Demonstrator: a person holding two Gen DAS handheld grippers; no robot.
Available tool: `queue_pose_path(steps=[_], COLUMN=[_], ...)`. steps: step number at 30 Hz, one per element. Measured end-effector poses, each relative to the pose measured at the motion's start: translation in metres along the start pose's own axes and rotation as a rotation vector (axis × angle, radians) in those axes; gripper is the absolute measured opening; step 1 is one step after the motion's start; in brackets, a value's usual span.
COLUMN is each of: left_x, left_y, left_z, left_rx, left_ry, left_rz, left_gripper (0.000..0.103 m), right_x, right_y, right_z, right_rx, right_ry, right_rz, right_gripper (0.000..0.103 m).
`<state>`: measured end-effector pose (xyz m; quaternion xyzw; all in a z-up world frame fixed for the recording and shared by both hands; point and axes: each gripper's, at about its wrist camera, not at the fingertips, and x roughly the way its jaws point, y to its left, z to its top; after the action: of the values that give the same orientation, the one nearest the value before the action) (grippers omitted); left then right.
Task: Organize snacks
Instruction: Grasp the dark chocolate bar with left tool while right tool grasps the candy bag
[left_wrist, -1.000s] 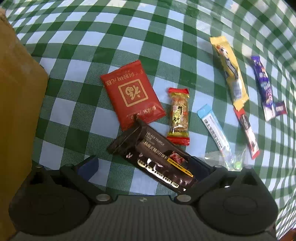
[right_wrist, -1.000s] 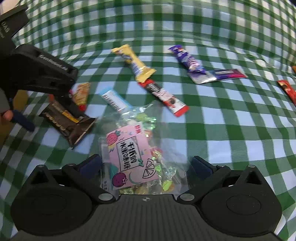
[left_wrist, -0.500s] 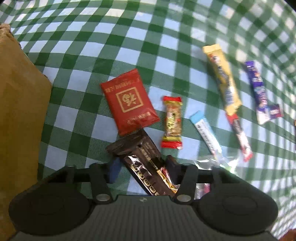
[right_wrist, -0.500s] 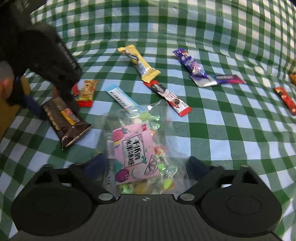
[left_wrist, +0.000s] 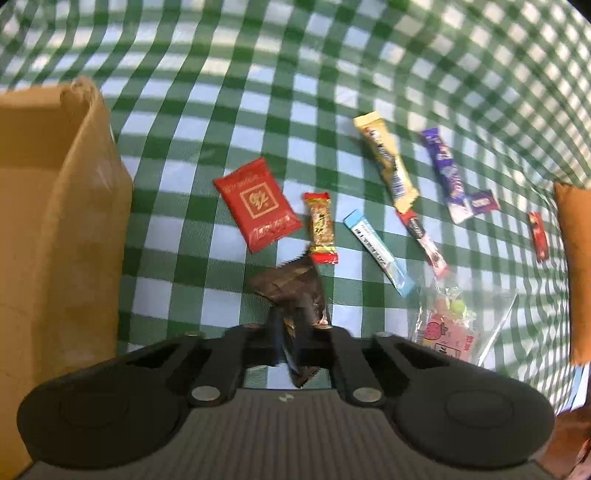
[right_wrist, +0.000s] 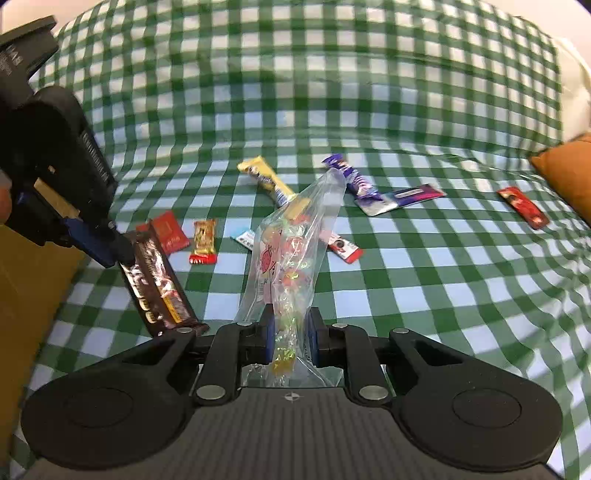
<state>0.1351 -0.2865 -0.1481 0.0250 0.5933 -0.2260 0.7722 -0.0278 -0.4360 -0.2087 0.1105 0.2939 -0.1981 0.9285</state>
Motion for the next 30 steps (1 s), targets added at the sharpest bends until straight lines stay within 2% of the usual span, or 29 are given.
queue_pose_path(steps=[5,6,7,9,10,11,13,16,17,18,20,21,23,26,28,30], left_x=[-0.015,-0.010,-0.003,0.014,0.021,0.028,0.038,0.064,0.073,0.081,0.097,0.102,0.105,0.108,0.106,0.104], left_y=[-0.006,-0.007,-0.006,-0.003,-0.003,-0.006,-0.012,-0.024,-0.027,-0.028,-0.033,-0.036,-0.042,-0.051,-0.050,-0.047], left_z=[-0.009,-0.009,-0.010,-0.007,-0.005,-0.003,0.002,0.012,0.014,0.014,0.015,0.014,0.011,0.005,0.004,0.003], left_rx=[0.103,0.123,0.118,0.064,0.044,0.025,0.009,-0.015,-0.020,-0.018,-0.010,0.001,0.017,0.069,0.073,0.034], left_ry=[-0.061,-0.041,0.000,0.069,0.078,0.072,0.052,0.111,0.133,0.150,0.184,0.181,0.173,0.162,0.159,0.161], left_rz=[-0.027,-0.034,-0.021,-0.009,0.002,0.032,0.077,0.074,0.083,0.098,0.130,0.133,0.138,0.170,0.173,0.187], left_gripper=[0.000,0.000,0.005,0.039,0.068,0.086,0.088,0.090,0.092,0.092,0.094,0.099,0.103,0.103,0.103,0.103], right_x=[-0.021,-0.023,-0.023,-0.022,-0.020,-0.016,-0.001,0.023,0.028,0.037,0.041,0.042,0.045,0.056,0.065,0.073], right_y=[0.008,0.007,0.006,0.003,0.000,-0.005,-0.015,-0.039,-0.045,-0.051,-0.066,-0.070,-0.065,-0.047,-0.031,-0.015], right_z=[-0.001,-0.001,-0.001,-0.003,-0.004,-0.004,-0.006,-0.008,-0.011,-0.014,-0.020,-0.022,-0.024,-0.022,-0.015,-0.011], right_rx=[0.018,0.027,0.038,0.052,0.064,0.081,0.131,0.224,0.261,0.310,0.437,0.473,0.458,0.387,0.329,0.282], right_ry=[-0.008,-0.005,0.000,0.019,0.034,0.053,0.082,0.117,0.129,0.153,0.187,0.183,0.175,0.188,0.199,0.209], right_rz=[-0.013,-0.017,-0.026,-0.048,-0.051,-0.044,-0.028,-0.010,-0.010,-0.008,-0.025,0.010,0.065,0.021,-0.061,-0.154], right_gripper=[0.019,0.019,0.019,0.019,0.019,0.019,0.020,0.022,0.031,0.051,0.070,0.083,0.096,0.103,0.103,0.103])
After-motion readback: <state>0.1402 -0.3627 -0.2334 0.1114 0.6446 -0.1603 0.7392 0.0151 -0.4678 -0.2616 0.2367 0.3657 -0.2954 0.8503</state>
